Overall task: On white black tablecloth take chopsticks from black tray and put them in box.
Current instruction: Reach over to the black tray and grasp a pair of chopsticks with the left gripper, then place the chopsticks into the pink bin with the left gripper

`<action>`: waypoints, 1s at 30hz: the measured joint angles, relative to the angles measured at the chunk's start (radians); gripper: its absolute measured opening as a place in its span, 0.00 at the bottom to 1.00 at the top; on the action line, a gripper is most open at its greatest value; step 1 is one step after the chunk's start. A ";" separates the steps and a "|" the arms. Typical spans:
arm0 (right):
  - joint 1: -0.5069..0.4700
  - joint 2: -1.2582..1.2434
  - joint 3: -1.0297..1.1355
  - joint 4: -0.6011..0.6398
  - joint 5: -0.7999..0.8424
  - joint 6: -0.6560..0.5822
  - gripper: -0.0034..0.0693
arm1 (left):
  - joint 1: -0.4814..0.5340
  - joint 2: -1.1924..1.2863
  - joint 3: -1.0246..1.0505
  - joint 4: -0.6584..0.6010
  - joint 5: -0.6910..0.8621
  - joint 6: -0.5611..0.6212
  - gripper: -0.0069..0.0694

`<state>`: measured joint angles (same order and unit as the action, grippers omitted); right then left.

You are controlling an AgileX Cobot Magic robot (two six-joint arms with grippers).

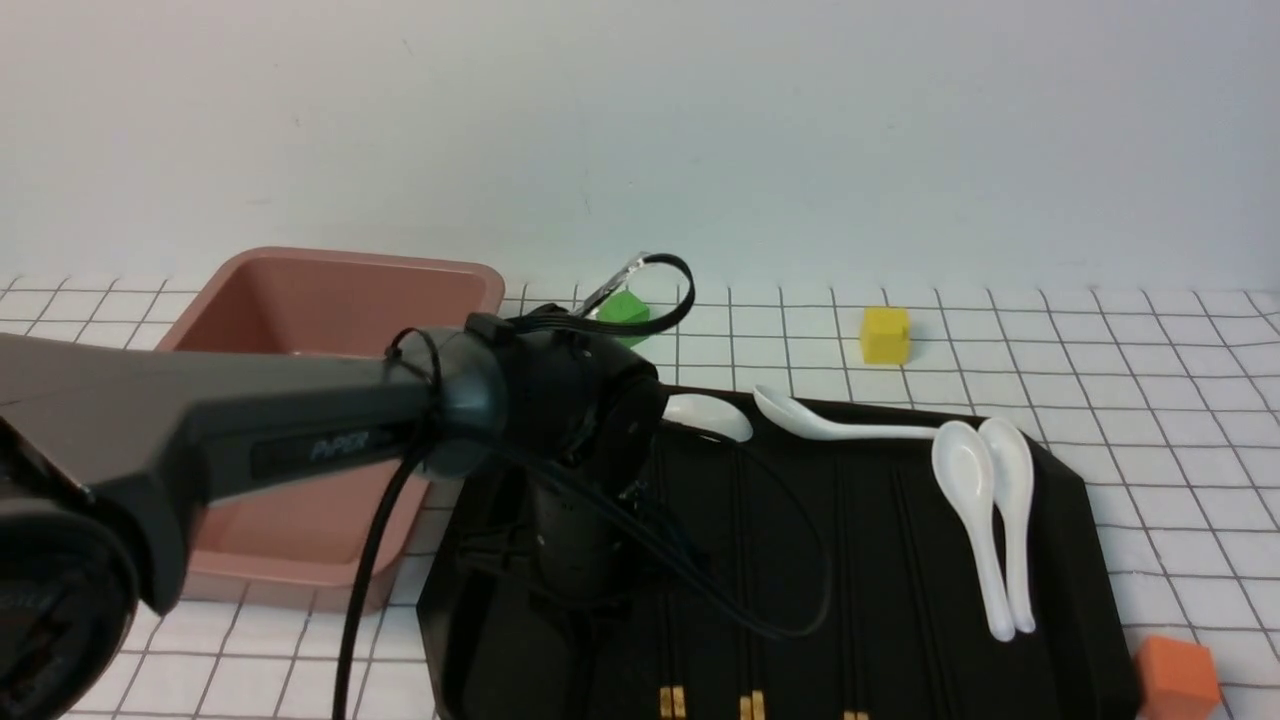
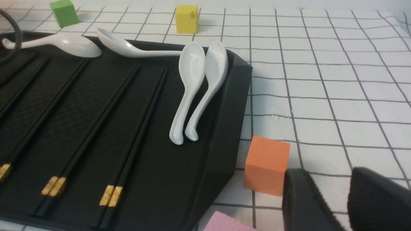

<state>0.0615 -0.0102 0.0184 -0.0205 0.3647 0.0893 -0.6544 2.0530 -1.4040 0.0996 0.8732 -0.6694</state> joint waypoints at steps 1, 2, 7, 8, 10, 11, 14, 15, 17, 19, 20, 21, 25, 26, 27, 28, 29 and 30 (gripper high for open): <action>0.000 0.000 0.000 0.000 0.000 0.000 0.38 | 0.000 -0.002 0.000 -0.002 0.000 0.000 0.19; 0.000 0.000 0.000 0.000 0.000 0.000 0.38 | 0.000 -0.008 0.001 -0.006 0.002 0.000 0.19; 0.000 0.000 0.000 0.000 0.000 0.000 0.38 | 0.000 -0.091 0.014 -0.027 0.069 -0.001 0.19; 0.000 0.000 0.000 0.000 0.000 0.000 0.38 | 0.002 -0.143 0.015 -0.028 0.087 -0.001 0.19; 0.000 0.000 0.000 0.000 0.000 0.000 0.38 | 0.017 -0.220 0.016 -0.028 0.112 -0.001 0.19; 0.000 0.000 0.000 0.000 0.000 0.000 0.38 | 0.033 -0.265 0.016 -0.028 0.123 0.000 0.19; 0.000 0.000 0.000 0.000 0.000 0.000 0.38 | 0.107 -0.375 0.016 -0.032 0.153 0.031 0.19; 0.000 0.000 0.000 0.000 0.000 0.000 0.38 | 0.123 -0.389 0.016 -0.032 0.158 0.038 0.19; 0.000 0.000 0.000 0.000 0.000 0.000 0.38 | 0.235 -0.459 0.016 -0.039 0.183 0.084 0.19; 0.000 0.000 0.000 0.000 0.000 0.000 0.38 | 0.339 -0.481 0.016 -0.050 0.188 0.135 0.19; 0.000 0.000 0.000 0.000 0.000 0.000 0.38 | 0.387 -0.482 0.016 -0.052 0.185 0.161 0.19; 0.000 0.000 0.000 0.000 0.000 0.000 0.38 | 0.444 -0.471 0.019 -0.053 0.170 0.208 0.19; 0.000 0.000 0.000 0.000 0.000 0.000 0.38 | 0.530 -0.400 0.020 -0.053 0.111 0.328 0.19; 0.000 0.000 0.000 0.000 0.000 0.000 0.38 | 0.542 -0.374 0.020 -0.053 0.099 0.351 0.19; 0.000 0.000 0.000 0.000 0.000 0.000 0.38 | 0.544 -0.369 0.020 -0.053 0.093 0.362 0.19; 0.000 0.000 0.000 0.000 0.000 0.000 0.38 | 0.552 -0.331 0.022 -0.046 0.073 0.397 0.19; 0.000 0.000 0.000 0.000 0.000 0.000 0.38 | 0.555 -0.310 0.023 -0.038 0.060 0.410 0.19; 0.000 0.000 0.000 0.000 0.000 0.000 0.38 | 0.557 -0.284 0.023 -0.028 0.043 0.422 0.20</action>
<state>0.0615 -0.0102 0.0184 -0.0205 0.3647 0.0893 -0.0972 1.7694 -1.3814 0.0715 0.9164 -0.2478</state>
